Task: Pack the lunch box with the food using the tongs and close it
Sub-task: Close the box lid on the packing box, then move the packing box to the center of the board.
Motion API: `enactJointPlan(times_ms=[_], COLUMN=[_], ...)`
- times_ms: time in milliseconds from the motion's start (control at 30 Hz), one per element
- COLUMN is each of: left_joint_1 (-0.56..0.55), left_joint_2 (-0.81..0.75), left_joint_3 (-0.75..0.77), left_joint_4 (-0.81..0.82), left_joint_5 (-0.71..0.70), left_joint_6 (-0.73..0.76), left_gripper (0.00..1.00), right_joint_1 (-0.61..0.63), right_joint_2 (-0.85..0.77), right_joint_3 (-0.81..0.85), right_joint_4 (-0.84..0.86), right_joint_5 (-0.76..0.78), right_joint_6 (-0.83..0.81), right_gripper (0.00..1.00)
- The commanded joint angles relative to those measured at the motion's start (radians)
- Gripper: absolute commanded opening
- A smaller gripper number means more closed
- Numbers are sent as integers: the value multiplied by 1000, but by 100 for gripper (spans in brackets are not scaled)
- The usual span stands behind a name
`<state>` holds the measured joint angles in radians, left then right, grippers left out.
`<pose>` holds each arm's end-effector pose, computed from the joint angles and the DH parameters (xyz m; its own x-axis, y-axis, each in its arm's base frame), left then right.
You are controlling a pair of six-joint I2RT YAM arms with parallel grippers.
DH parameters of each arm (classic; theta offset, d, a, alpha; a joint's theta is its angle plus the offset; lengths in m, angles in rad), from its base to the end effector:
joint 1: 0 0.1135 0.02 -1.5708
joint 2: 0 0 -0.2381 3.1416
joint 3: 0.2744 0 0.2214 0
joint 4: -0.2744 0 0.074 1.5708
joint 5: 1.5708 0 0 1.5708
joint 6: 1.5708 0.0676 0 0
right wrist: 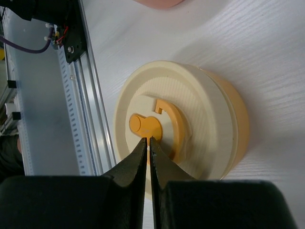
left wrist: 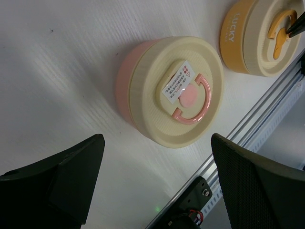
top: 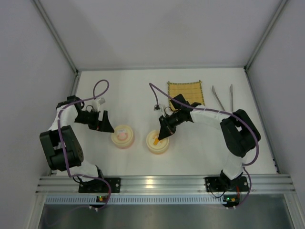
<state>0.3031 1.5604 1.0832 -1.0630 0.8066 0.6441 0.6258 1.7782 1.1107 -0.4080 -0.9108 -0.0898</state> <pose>0.2418 0.0245 0.1863 -0.8742 0.1620 -0.4578 0.4246 0.7125 -0.5587 0.2349 0.2356 0.1601 -0.6507 -0.5381 -0.5357 -0.7247 0.2297 0.6496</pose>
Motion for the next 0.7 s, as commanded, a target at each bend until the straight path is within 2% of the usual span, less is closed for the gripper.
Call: enactJointPlan(times_ms=[0, 167, 267, 367, 400, 500, 567, 667], left_joint_1=[2, 2, 2, -1, -1, -8, -24, -53], left_joint_2=[-5, 1, 12, 36, 43, 55, 69, 93], left_joint_3=[-12, -26, -29, -28, -28, -26, -23, -20], left_joint_4=[47, 124, 143, 141, 144, 149, 149, 144], left_joint_5=[2, -61, -50, -43, -46, -41, -46, -61], left_joint_6=[-6, -78, -83, -81, -81, -80, -80, -73], left_gripper=[98, 95, 89, 82, 80, 76, 72, 68], right_joint_1=[0, -12, -15, -21, -21, -25, -26, -26], right_joint_2=[23, 3, -16, -34, -39, -66, -86, -92], right_joint_3=[-6, -26, -38, -54, -60, -52, -29, -2], right_joint_4=[-2, -17, -26, -37, -34, -40, -43, -66], right_joint_5=[35, 29, 23, 12, 7, 0, -8, -11], right_joint_6=[-57, -80, -94, -110, -113, -117, -117, -114], right_gripper=[4, 4, 9, 19, 29, 47, 51, 52])
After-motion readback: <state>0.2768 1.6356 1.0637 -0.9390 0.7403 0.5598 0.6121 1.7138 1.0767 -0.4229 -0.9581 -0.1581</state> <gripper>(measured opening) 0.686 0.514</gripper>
